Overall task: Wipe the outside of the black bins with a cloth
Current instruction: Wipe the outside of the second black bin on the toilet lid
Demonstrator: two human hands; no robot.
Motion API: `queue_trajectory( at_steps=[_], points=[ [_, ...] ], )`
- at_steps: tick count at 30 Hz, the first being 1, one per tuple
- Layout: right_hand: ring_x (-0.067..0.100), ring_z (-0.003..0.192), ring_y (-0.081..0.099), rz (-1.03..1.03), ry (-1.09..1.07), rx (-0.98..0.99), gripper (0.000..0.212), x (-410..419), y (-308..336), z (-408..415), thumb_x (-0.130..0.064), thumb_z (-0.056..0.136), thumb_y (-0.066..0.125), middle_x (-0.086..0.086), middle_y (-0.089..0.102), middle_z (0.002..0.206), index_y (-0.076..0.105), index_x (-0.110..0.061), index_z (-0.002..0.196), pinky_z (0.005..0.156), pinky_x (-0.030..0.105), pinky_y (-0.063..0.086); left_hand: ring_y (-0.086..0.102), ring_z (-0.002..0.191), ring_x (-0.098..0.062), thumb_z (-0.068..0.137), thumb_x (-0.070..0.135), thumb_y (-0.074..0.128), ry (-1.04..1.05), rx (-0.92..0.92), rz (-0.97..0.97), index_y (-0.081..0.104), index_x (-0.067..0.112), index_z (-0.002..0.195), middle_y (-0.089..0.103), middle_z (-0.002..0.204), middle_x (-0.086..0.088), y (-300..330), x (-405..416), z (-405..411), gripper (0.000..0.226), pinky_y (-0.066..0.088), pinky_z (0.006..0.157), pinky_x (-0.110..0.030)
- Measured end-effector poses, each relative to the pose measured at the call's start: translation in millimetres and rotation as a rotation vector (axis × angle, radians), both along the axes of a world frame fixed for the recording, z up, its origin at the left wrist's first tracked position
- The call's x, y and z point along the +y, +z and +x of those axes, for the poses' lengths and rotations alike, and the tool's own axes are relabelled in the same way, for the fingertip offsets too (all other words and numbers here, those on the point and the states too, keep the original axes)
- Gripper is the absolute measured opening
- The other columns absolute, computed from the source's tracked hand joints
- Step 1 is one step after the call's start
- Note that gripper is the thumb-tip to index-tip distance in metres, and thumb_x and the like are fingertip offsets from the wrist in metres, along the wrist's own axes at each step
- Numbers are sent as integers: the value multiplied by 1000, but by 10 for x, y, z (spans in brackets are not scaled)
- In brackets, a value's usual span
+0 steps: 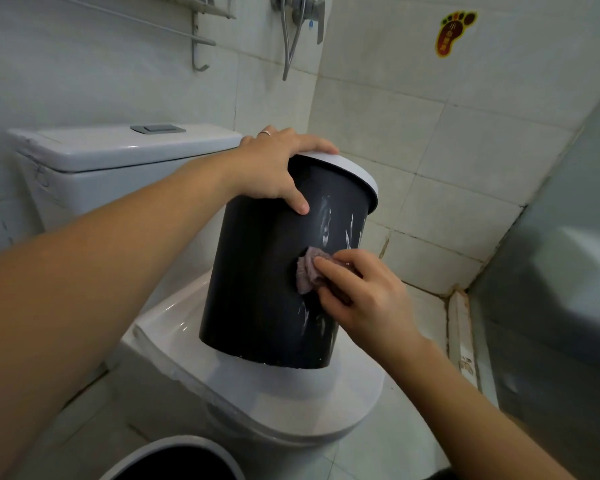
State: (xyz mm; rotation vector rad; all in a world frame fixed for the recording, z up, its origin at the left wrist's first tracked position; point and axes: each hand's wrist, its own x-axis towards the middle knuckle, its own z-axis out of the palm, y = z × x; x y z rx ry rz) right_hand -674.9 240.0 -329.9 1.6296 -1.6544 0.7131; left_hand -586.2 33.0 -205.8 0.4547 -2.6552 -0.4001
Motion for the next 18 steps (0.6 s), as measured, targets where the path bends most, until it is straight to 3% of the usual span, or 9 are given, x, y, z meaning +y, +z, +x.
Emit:
queue_trajectory(
  at_steps=[7, 14, 18],
  points=[
    [22, 77, 59, 235, 192, 170, 19, 207, -293, 149, -22, 93, 63, 10, 66, 99, 74, -15, 107, 57, 32, 52, 32, 127, -22, 64, 35, 88, -4, 12, 45, 38, 64, 132, 45, 117, 13, -21, -64, 67, 90, 29, 109, -46],
    [28, 81, 63, 12, -9, 29, 21, -108, 176, 32, -14, 88, 70, 12, 66, 98, 74, -11, 109, 61, 40, 54, 34, 127, -24, 62, 37, 88, -6, 17, -13, 39, 62, 134, 49, 124, 9, -24, -6, 55, 91, 27, 109, -46],
    [26, 80, 61, 20, 15, 36, 22, -86, 107, 68, -16, 88, 69, 11, 64, 97, 73, -12, 109, 59, 38, 52, 33, 126, -24, 63, 38, 88, -10, 10, -17, 38, 61, 136, 46, 118, 10, -13, -1, 97, 90, 27, 110, -48]
  ],
)
